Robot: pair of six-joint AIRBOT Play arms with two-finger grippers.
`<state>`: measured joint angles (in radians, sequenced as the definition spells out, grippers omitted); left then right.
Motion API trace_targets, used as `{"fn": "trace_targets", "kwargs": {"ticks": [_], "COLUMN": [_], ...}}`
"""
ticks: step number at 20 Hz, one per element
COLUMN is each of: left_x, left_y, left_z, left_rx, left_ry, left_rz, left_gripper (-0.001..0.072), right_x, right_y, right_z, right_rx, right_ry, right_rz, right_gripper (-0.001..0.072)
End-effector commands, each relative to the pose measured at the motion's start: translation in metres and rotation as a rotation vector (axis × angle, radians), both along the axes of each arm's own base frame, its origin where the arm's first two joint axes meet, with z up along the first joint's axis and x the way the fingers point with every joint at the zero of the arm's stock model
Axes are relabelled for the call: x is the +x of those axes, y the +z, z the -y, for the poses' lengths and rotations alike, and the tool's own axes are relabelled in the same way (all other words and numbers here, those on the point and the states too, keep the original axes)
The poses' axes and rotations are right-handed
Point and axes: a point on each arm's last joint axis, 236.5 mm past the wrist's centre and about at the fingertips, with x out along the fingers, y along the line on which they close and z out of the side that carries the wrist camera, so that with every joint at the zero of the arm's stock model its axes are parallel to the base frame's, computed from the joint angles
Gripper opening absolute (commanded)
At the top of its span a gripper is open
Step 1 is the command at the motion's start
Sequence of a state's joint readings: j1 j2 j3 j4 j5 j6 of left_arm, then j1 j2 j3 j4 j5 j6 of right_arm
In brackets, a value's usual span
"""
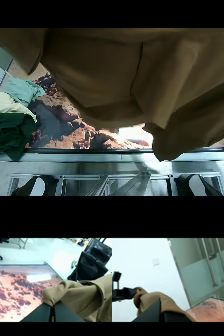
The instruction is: Fold the shirts.
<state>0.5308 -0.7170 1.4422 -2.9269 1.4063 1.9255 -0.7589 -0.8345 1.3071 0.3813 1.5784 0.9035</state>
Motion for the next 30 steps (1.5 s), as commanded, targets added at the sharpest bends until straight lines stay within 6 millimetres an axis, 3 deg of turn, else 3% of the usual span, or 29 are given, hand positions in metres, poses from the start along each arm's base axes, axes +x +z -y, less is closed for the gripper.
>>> {"fn": "trace_targets", "kwargs": {"ticks": [1, 3, 5, 8, 10, 11, 12, 13, 14, 15, 16, 18, 20, 21, 24, 28, 30], "left_x": [0.032, 0.072, 0.126, 0.198, 0.222, 0.233, 0.244, 0.259, 0.272, 0.280, 0.283, 0.277, 0.253, 0.238, 0.203, 0.180, 0.170], "left_y": [-0.012, -0.045, -0.110, -0.249, -0.340, -0.376, -0.396, -0.406, -0.401, -0.392, -0.380, -0.350, -0.322, -0.322, -0.342, -0.357, -0.365], "left_z": [-0.010, -0.003, 0.005, 0.032, 0.050, 0.055, 0.058, 0.056, 0.052, 0.044, 0.033, 0.012, -0.004, -0.011, -0.033, -0.034, -0.031], "left_rx": [-0.056, -0.081, -0.051, -0.008, -0.034, -0.055, -0.103, -0.180, -0.245, -0.265, -0.254, -0.223, -0.187, -0.135, 0.012, 0.019, 0.000], "left_ry": [-0.020, -0.104, -0.128, -0.171, -0.217, -0.233, -0.258, -0.280, -0.307, -0.330, -0.352, -0.393, -0.460, -0.476, -0.400, -0.319, -0.305], "left_rz": [-0.064, -0.169, -0.337, -0.637, -0.835, -0.906, -0.951, -0.972, -0.958, -0.930, -0.898, -0.843, -0.827, -0.854, -0.969, -0.972, -1.003], "left_gripper": [0.0015, 0.0016, 0.0016, 0.0021, 0.0022, 0.0072, 0.0284, 0.0411, 0.0529, 0.0669, 0.0720, 0.0720, 0.0720, 0.0719, 0.0703, 0.0703, 0.0704], "right_x": [0.076, 0.129, 0.174, 0.245, 0.280, 0.290, 0.300, 0.308, 0.314, 0.315, 0.313, 0.299, 0.270, 0.247, 0.174, 0.074, 0.045], "right_y": [-0.059, -0.120, -0.191, -0.321, -0.406, -0.438, -0.460, -0.472, -0.471, -0.462, -0.448, -0.423, -0.413, -0.415, -0.441, -0.516, -0.539], "right_z": [0.034, 0.037, 0.014, -0.019, -0.026, -0.026, -0.025, -0.019, -0.010, 0.002, 0.019, 0.056, 0.088, 0.097, 0.104, 0.114, 0.101], "right_rx": [-0.095, -0.161, -0.213, -0.247, -0.207, -0.179, -0.141, -0.101, -0.069, -0.058, -0.045, -0.003, -0.014, -0.042, -0.096, -0.193, -0.163], "right_ry": [-0.215, -0.253, -0.186, -0.136, -0.157, -0.153, -0.136, -0.123, -0.106, -0.095, -0.083, -0.076, -0.055, -0.024, 0.007, -0.255, -0.322], "right_rz": [-0.216, -0.378, -0.535, -0.786, -0.943, -1.005, -1.038, -1.060, -1.061, -1.047, -1.032, -1.034, -1.084, -1.131, -1.343, -1.673, -1.748], "right_gripper": [0.0017, 0.0017, 0.0018, 0.0018, 0.0018, 0.0018, 0.0019, 0.0098, 0.0348, 0.0404, 0.0405, 0.0405, 0.0400, 0.0348, 0.0341, 0.0356, 0.0631]}}
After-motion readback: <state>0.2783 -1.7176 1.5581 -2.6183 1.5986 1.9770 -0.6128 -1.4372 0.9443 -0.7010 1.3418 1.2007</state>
